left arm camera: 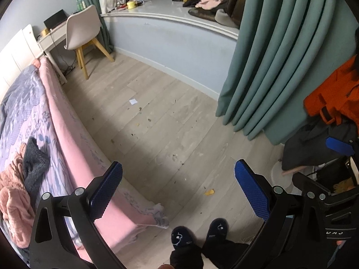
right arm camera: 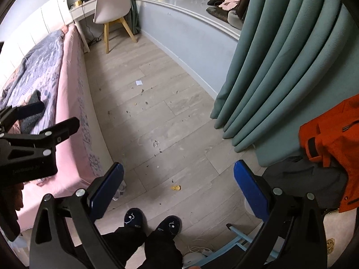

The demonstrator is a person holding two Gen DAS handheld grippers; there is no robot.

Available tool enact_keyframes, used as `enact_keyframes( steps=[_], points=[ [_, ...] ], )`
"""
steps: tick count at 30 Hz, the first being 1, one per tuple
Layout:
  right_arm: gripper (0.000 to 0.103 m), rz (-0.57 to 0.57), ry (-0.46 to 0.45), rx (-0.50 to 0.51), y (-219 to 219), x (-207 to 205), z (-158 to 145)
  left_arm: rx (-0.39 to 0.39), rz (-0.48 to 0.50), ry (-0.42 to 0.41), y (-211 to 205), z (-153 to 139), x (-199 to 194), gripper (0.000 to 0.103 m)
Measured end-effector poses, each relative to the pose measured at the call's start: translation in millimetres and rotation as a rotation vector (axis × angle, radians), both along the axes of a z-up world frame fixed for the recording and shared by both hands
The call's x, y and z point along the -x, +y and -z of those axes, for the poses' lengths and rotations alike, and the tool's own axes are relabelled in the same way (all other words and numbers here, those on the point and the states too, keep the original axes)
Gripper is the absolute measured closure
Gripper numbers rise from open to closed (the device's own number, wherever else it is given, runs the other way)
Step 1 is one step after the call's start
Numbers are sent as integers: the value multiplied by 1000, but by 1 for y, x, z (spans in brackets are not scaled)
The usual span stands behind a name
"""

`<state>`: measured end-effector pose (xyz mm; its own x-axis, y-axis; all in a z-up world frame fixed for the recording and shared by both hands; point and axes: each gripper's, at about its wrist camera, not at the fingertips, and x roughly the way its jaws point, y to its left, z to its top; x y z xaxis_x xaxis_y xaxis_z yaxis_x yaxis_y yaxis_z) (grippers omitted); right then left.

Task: Collect trash
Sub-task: 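Lower both tools toward the yellow snack piece on the floor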

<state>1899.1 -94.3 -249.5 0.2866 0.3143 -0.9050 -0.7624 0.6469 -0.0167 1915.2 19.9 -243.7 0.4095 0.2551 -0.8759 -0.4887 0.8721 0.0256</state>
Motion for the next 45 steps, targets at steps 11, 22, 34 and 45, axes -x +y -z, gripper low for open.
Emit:
enact_keyframes(
  steps=[11,22,34,45],
  points=[
    [7,2,16,12,-4,6,74,34,25,69,4,79,-2,6],
    [7,8,68,10,-12,-3,215,3,96,96,-2,213,-19,6],
    [7,-72,65,38,-16,-7,400,31,116,100,-1,388,-37,6],
    [7,-144,47,17,-27,-3,538,49,253,70,-13,540,-45,6]
  ],
)
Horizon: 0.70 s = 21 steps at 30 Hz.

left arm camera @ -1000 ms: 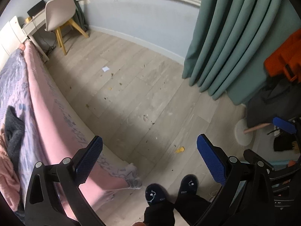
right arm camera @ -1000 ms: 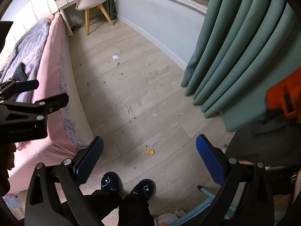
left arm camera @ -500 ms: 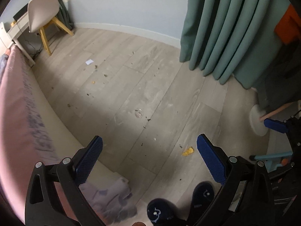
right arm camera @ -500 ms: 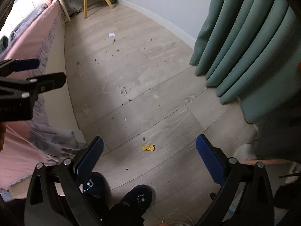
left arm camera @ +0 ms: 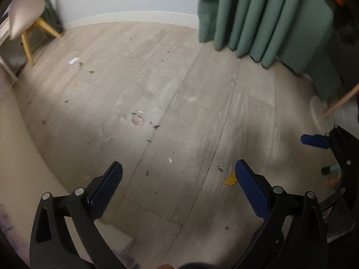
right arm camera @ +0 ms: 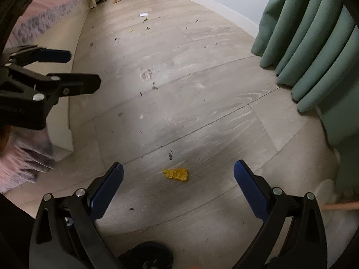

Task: Collect trash
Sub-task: 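Lower both tools toward the yellow snack piece on the floor, then close the right tool on the yellow snack piece and lift it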

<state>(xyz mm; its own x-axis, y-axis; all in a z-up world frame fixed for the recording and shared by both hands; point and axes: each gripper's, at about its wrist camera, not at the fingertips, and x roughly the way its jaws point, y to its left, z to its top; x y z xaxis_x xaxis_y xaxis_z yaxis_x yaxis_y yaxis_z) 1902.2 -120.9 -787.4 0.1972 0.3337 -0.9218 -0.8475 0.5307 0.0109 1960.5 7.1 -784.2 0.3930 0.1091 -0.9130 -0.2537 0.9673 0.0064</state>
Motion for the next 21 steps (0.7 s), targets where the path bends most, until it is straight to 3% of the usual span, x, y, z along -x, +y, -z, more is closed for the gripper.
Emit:
enact_keyframes(
  steps=[9,14,21],
  points=[
    [7,-74,7,-2,4,-13,95,2,111,-33,-2,105,-5,6],
    [7,-87,18,-22,1,-11,123,33,206,-79,-9,128,-15,6],
    [7,-64,32,-33,3,-11,141,67,335,-121,-28,143,-23,6]
  ],
)
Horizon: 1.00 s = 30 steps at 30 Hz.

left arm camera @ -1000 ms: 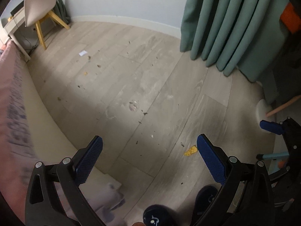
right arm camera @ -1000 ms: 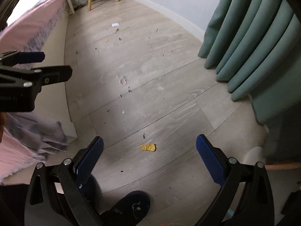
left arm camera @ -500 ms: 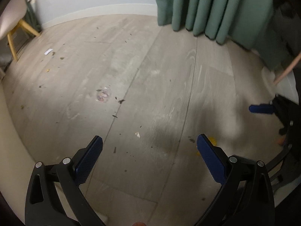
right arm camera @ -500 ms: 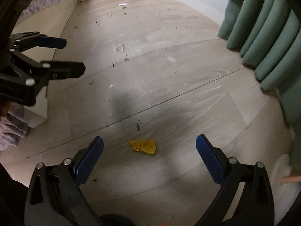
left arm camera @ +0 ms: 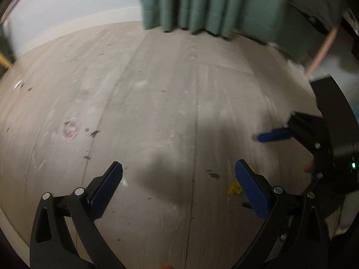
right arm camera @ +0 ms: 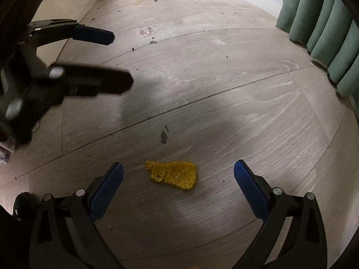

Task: Collect trash
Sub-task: 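Close the right tool on the yellow snack piece and lift it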

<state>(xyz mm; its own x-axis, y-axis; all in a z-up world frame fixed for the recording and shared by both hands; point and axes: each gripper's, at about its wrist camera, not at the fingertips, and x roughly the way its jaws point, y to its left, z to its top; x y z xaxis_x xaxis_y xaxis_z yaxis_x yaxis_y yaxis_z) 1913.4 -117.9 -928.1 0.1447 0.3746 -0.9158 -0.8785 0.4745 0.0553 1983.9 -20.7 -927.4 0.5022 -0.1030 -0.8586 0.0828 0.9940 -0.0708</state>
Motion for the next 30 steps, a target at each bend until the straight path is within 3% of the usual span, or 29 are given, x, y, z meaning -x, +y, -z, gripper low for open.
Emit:
enact_keyframes(
  steps=[5,11,17,20,23,27,30],
  points=[
    [7,11,0,-2,-3,-2,7,2,81,15,-10,9,-1,6],
    [7,2,13,5,-5,0,15,44,54,42,-7,17,-1,6],
    [8,-16,12,-16,-6,6,18,34,49,43,-7,18,-4,6],
    [34,-7,16,-17,-5,3,20,26,52,38,-8,19,-2,6],
    [40,13,21,-24,-6,3,21,5,53,26,-10,19,-2,6],
    [59,4,-3,-25,-8,5,20,12,55,30,-10,19,-2,6],
    [65,-2,-13,-30,-9,8,20,12,54,34,-9,19,-2,6]
  ],
)
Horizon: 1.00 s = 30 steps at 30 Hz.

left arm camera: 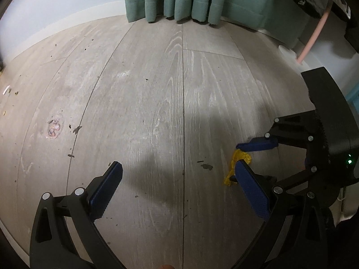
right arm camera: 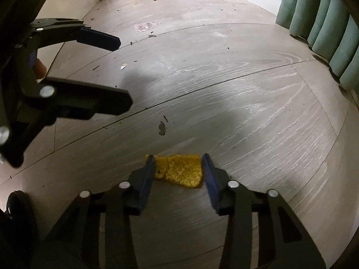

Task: Collect trash
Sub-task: 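Close the right tool on the yellow snack piece and lift it, then move the left tool over the clear plastic wrapper while right holds snack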

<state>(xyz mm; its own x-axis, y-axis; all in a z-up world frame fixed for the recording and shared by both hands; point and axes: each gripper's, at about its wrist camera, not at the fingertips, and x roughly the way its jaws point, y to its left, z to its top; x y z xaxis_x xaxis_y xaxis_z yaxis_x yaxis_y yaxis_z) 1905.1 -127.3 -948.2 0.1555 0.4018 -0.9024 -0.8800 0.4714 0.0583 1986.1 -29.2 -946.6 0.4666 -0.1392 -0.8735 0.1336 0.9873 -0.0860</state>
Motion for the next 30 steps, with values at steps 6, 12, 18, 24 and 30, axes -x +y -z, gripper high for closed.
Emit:
enact_keyframes(
  steps=[6,12,18,24,30],
  points=[
    [76,-40,-36,-1,2,8,-1,8,-22,2,3,-1,-3,6],
    [86,-41,-40,1,1,5,-1,10,-44,-2,7,-2,-4,6],
    [93,-41,-41,-4,1,7,-3,11,-52,-8,9,-4,-4,6],
    [95,-15,-17,-4,-1,5,-5,22,-55,-12,8,-8,-3,6],
    [95,3,-27,-37,5,-5,-13,15,-57,-26,9,-5,-9,6]
  ],
)
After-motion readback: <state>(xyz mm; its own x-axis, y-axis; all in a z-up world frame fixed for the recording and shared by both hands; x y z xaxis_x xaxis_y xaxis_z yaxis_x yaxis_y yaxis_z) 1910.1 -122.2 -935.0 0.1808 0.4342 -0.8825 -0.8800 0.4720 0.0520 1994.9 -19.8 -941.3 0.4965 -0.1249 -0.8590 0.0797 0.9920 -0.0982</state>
